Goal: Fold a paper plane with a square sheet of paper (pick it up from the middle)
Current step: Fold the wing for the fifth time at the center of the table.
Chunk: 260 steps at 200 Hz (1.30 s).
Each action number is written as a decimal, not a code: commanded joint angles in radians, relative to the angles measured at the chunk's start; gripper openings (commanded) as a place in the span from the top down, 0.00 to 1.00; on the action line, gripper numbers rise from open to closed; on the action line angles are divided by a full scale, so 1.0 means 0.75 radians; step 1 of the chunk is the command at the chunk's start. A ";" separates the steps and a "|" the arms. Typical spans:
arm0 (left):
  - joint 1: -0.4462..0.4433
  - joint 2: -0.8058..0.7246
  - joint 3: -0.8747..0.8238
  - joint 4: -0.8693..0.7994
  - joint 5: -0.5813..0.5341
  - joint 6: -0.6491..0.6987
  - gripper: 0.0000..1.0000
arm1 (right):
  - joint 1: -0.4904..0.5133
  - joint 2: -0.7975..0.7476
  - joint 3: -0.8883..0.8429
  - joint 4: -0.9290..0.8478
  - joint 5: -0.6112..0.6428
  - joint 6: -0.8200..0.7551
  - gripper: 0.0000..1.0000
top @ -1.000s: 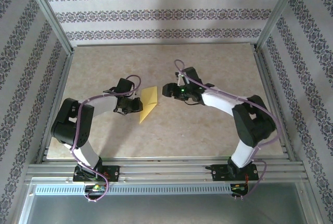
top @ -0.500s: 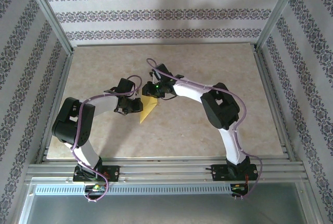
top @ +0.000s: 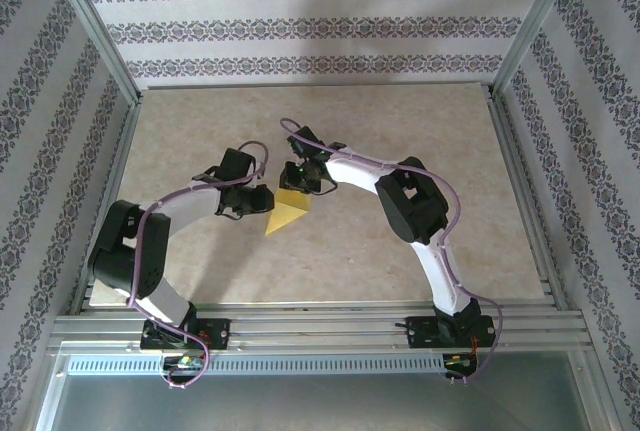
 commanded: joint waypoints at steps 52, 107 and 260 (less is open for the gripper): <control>-0.107 -0.099 0.034 -0.093 -0.032 0.000 0.72 | -0.080 -0.308 -0.402 0.008 0.216 0.160 0.69; -0.333 -0.153 0.070 -0.070 -0.098 0.188 0.53 | -0.198 -0.481 -0.636 0.040 0.139 0.132 0.68; -0.559 0.257 0.255 0.059 -0.112 0.882 0.46 | -0.273 -0.361 -0.512 -0.017 -0.156 0.007 0.64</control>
